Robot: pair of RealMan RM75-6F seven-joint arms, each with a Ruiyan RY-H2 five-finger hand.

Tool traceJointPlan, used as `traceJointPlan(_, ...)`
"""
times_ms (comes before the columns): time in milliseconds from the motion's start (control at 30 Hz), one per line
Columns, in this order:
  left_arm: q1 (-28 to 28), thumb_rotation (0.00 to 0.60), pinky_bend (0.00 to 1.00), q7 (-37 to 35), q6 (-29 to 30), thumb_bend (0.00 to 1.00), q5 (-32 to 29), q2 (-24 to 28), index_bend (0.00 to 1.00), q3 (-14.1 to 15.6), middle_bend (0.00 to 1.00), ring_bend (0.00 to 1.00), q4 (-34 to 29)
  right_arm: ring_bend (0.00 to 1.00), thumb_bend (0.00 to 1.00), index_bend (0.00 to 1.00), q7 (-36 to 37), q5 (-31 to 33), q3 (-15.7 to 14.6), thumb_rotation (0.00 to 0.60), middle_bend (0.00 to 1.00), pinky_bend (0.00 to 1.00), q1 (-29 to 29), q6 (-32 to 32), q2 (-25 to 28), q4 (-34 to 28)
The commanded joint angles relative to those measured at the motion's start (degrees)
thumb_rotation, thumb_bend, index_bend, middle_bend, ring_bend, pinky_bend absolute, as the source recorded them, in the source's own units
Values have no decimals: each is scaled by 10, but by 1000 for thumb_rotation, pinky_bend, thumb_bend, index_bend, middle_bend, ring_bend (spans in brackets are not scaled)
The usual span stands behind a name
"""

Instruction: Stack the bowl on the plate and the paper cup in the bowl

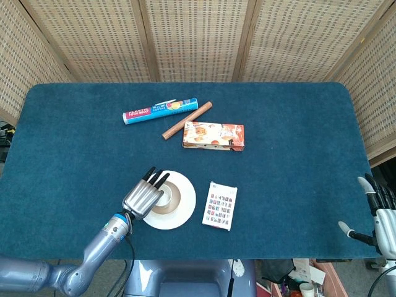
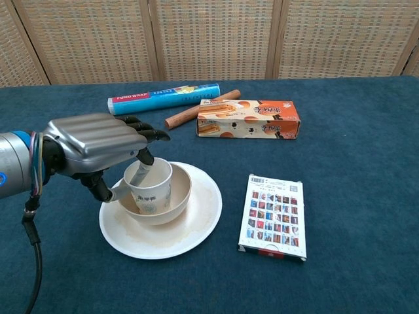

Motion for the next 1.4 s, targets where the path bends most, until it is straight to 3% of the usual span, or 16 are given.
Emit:
traceJointPlan(33,-2,600,0,-1,5,421,3,-1,523,4,11,0,3,0,146,0,0,0,0,600,0,0,-1,1,0,0)
traceJointPlan(467,7,600,0,-41,28,385,34,36,401,7,0,0,-31,0,146,0,-2,-2,-1,600,0,0,0,0,-1,1)
traceJointPlan(833,85,600,0,-174,112,347,174,154,298,29,0,0,-98,0,145,0,-10,-6,-1,600,0,0,1,1,-5,1)
traceJointPlan(1033,178,600,0,-279,211,297,280,175,253,68,0,0,-49,0,145,0,-28,-11,-3,600,0,0,3,-1,-9,-2)
traceJointPlan(1067,223,600,0,-318,266,283,305,165,239,84,0,0,-23,0,146,0,-42,-16,-5,600,0,0,5,-3,-12,-3)
traceJointPlan(1133,257,600,0,-345,307,249,345,150,215,98,0,0,16,0,145,0,-54,-16,-5,600,0,0,6,-3,-15,-5)
traceJointPlan(1400,326,600,0,-372,355,100,381,136,130,114,0,0,89,0,146,0,-85,-18,-6,600,0,0,10,-7,-24,-10)
